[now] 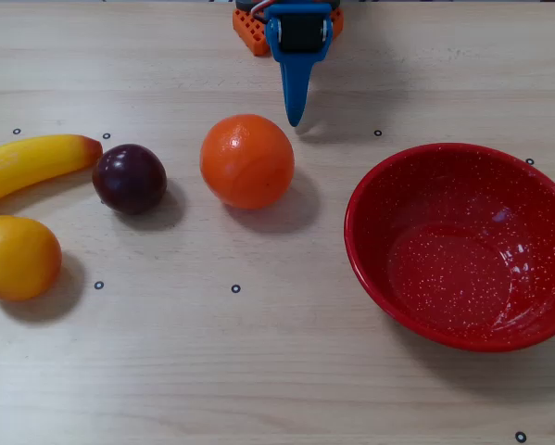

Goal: Put banana in the red bowl.

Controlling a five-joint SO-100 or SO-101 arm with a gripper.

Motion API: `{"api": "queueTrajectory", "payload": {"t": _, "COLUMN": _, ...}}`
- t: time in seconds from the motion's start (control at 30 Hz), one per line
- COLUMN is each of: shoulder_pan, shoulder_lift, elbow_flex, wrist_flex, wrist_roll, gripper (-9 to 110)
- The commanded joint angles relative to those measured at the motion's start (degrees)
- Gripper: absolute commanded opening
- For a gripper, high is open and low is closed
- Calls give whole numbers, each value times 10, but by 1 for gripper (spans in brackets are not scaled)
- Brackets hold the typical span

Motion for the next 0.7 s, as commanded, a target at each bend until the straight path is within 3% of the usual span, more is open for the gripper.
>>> {"api": "queueTrajectory", "payload": {"t": 0.0, "shoulder_pan": 4, "shoulder_lift": 10, "elbow_flex": -17, "wrist_flex": 11, "wrist_roll": -1, "gripper": 0}}
{"api": "queueTrajectory", "payload": {"t": 0.37, "shoulder_pan": -6, "shoulder_lift": -11, "elbow_flex": -24, "wrist_flex": -4, "wrist_roll": -25, "gripper": 0}}
{"api": "queueTrajectory", "payload": {"t": 0.67, "shoulder_pan": 4, "shoulder_lift": -116, "elbow_flex": -139, "wrist_flex": -6, "wrist_roll": -69, "gripper": 0}}
